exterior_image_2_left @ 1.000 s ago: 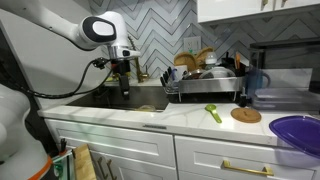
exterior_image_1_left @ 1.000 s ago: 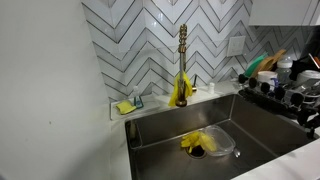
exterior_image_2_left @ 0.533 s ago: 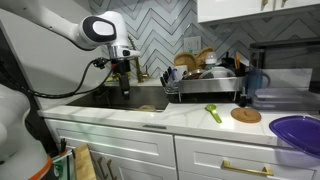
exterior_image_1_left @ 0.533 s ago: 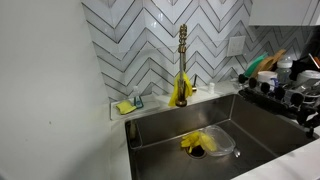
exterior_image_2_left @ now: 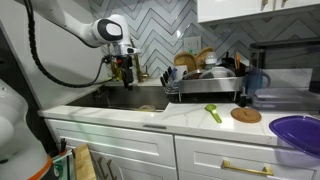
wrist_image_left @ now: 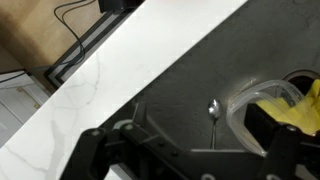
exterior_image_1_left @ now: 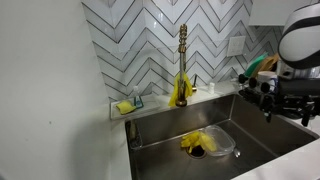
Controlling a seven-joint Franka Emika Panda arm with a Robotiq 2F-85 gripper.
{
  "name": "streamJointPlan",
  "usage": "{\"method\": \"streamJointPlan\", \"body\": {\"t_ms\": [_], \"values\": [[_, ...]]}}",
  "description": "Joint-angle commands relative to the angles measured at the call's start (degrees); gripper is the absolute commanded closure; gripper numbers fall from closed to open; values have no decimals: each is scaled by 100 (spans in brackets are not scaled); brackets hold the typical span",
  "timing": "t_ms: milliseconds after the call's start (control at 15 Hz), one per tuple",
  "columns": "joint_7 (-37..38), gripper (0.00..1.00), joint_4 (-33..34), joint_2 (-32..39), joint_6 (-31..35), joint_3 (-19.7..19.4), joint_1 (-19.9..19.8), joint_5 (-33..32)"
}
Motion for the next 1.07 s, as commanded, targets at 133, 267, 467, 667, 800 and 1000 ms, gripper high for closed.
{"method": "streamJointPlan", "body": {"t_ms": [133,267,467,667,800,1000], "values": [[409,0,560,773,119,-33,263,-233],[603,0,828,1167,139,-43,338,-470],[628,0,949,1318,140,-59,354,-524],[629,0,968,1314,140,-58,354,-525],[630,0,968,1314,140,-58,354,-525],[1047,0,1065,1599,504,-26,457,-477]]}}
